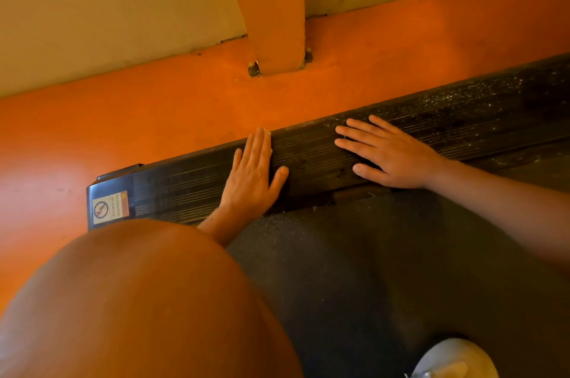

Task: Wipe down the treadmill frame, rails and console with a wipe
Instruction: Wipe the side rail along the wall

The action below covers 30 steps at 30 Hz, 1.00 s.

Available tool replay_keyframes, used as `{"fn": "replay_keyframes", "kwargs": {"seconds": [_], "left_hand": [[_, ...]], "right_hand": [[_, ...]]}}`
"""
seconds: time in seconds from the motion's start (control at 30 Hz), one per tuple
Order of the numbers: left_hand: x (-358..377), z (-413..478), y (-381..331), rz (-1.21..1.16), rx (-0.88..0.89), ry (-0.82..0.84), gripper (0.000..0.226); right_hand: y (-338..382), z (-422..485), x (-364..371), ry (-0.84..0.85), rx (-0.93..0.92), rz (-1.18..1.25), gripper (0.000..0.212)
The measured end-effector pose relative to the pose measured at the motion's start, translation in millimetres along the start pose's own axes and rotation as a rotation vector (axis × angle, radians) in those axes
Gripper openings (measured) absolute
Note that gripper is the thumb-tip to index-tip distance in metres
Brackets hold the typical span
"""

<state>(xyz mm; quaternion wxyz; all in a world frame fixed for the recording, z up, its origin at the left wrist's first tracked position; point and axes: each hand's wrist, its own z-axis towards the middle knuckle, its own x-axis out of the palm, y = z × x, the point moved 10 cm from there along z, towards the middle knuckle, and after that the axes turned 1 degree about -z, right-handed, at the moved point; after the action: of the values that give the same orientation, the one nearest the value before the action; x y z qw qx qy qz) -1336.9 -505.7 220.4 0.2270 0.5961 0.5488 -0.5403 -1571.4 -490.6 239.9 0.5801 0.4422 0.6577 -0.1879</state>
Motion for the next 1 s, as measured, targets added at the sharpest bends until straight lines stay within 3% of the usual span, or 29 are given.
{"fn": "replay_keyframes", "kwargs": {"seconds": [0.1,0.3,0.57,0.77,1.0], "left_hand": [[-3.6,12.5,-1.3,-0.006,-0.011,0.002,0.081],[26.4,-55.8,-12.4,-0.013,0.036,0.054,0.079],[-0.7,7.1,-6.4,-0.007,0.017,0.027,0.079],[26.3,-50.4,-19.8,0.062,0.101,0.077,0.079],[-6.8,15.5,-6.5,0.001,-0.012,0.001,0.079]], "right_hand": [[-2.2,-0.8,0.5,0.011,0.011,0.005,0.065],[-0.5,0.1,-2.0,-0.003,0.006,0.006,0.064],[-1.3,0.0,-0.9,-0.004,0.005,-0.002,0.064],[-0.1,0.1,-2.1,-0.019,-0.001,0.007,0.063],[-0.8,0.3,-0.6,-0.013,0.001,0.005,0.063]]}}
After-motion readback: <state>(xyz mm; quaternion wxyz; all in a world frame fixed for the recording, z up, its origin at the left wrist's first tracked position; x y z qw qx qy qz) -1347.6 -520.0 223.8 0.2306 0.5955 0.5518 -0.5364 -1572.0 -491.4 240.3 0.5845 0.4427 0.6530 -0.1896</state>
